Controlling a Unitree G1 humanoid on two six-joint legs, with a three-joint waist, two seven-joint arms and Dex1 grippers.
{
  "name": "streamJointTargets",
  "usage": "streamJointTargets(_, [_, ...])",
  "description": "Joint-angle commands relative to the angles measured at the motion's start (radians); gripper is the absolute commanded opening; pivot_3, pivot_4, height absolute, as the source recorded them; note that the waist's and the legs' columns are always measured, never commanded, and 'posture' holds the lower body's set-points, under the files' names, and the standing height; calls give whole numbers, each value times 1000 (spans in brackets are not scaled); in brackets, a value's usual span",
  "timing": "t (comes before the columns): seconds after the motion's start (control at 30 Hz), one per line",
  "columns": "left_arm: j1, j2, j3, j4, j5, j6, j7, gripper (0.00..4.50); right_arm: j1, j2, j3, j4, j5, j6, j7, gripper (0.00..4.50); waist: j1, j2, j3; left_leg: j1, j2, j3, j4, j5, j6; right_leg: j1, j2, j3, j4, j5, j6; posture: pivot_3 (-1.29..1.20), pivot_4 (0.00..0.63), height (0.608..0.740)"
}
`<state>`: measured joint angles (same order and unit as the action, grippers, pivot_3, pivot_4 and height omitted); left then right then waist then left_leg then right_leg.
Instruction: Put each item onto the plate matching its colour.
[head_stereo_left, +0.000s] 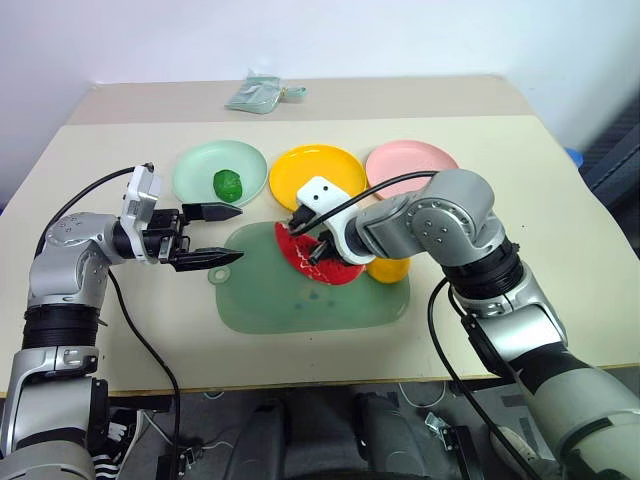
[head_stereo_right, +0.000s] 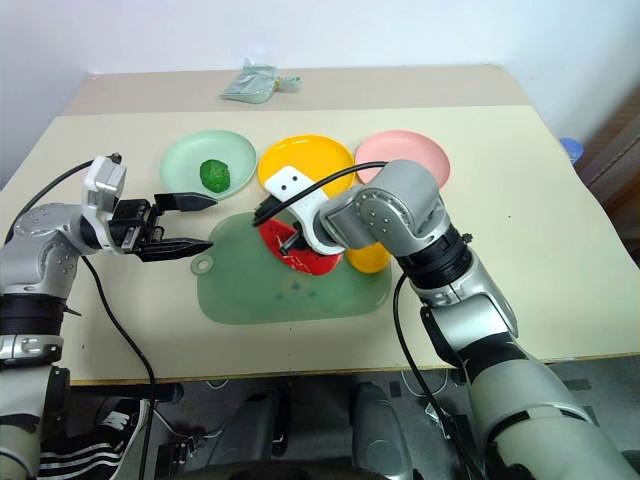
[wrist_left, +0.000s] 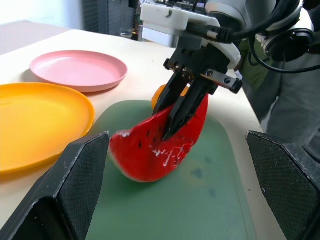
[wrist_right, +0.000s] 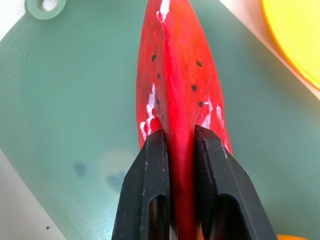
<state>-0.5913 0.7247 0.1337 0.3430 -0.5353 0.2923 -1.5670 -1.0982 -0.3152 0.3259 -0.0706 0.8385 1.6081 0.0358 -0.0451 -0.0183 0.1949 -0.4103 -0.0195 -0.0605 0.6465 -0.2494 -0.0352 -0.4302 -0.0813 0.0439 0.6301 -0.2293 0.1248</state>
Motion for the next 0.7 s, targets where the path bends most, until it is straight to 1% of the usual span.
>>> streamJointTargets(0.03, [-22,-13,41,-13,-32,5,42,4500,-99,-31,-163,43,-25,-11,76,94,1,0,0,0,0,0,0,0,0,0,0,0,0,0,0,0,150,740])
streamJointTargets(0.1, [-39,-32,54,-3,-33,2,87,4500,-135,-95,-192,124,-77,-88,126,94,6,0,0,0,0,0,0,0,0,0,0,0,0,0,0,0,150,740])
streamJointTargets(0.17, [-46,-49,60,-2,-28,-17,121,4500,-157,-126,-218,195,-116,-129,158,94,6,0,0,0,0,0,1,0,0,1,0,0,-1,0,0,0,150,740])
streamJointTargets(0.2, [-45,-58,59,-10,-28,-20,136,4500,-164,-167,-193,232,-169,-206,192,94,6,0,0,0,0,0,1,0,0,1,0,0,-1,0,0,0,150,740])
streamJointTargets(0.27, [-46,-97,61,-12,-4,-79,187,4500,-177,-229,-165,343,-280,-368,234,94,5,0,0,0,0,0,0,0,0,1,0,0,-1,0,0,0,150,740])
streamJointTargets(0.33, [-46,-130,56,-8,15,-110,239,4500,-171,-256,-141,449,-381,-535,270,94,4,0,0,0,-1,1,0,0,0,1,0,0,-1,0,0,0,150,740])
streamJointTargets(0.37, [-45,-145,51,-7,28,-139,253,4500,-168,-261,-127,504,-430,-619,287,94,2,0,0,0,-1,1,0,0,0,1,0,0,-1,0,0,0,150,740])
streamJointTargets(0.43, [-52,-175,50,0,50,-177,308,4500,-170,-243,-142,630,-489,-739,296,94,-2,0,0,0,0,1,-1,0,0,0,0,0,-1,0,0,0,150,740])
streamJointTargets(0.47, [-52,-184,45,-4,55,-187,317,4500,-168,-238,-118,683,-544,-819,302,94,-4,0,0,0,0,2,-1,0,0,0,0,1,-1,0,0,0,150,740])
streamJointTargets(0.5, [-51,-193,41,-12,57,-190,326,4500,-168,-222,-130,739,-560,-870,315,94,-6,0,0,0,0,2,-1,0,0,0,0,1,-1,0,0,0,150,740])
streamJointTargets(0.57, [-49,-203,36,-24,56,-190,335,4500,-181,-191,-176,832,-562,-914,333,94,-11,0,0,0,0,2,-1,0,0,-1,0,1,-1,0,0,0,150,740])
streamJointTargets(0.6, [-45,-203,31,-28,59,-192,333,4500,-183,-184,-178,868,-583,-942,333,94,-13,0,0,0,0,2,-1,0,0,-1,0,1,-1,0,0,0,150,740])
streamJointTargets(0.67, [-38,-199,30,-34,59,-189,331,4500,-183,-164,-205,910,-586,-983,364,1155,-14,0,0,0,0,2,-1,0,0,-1,0,1,-1,0,0,0,150,740])
streamJointTargets(0.7, [-32,-194,30,-37,59,-188,326,4500,-186,-160,-205,930,-603,-1007,366,1567,-14,1,0,0,0,2,-1,0,0,-1,0,1,-1,0,0,0,150,740])
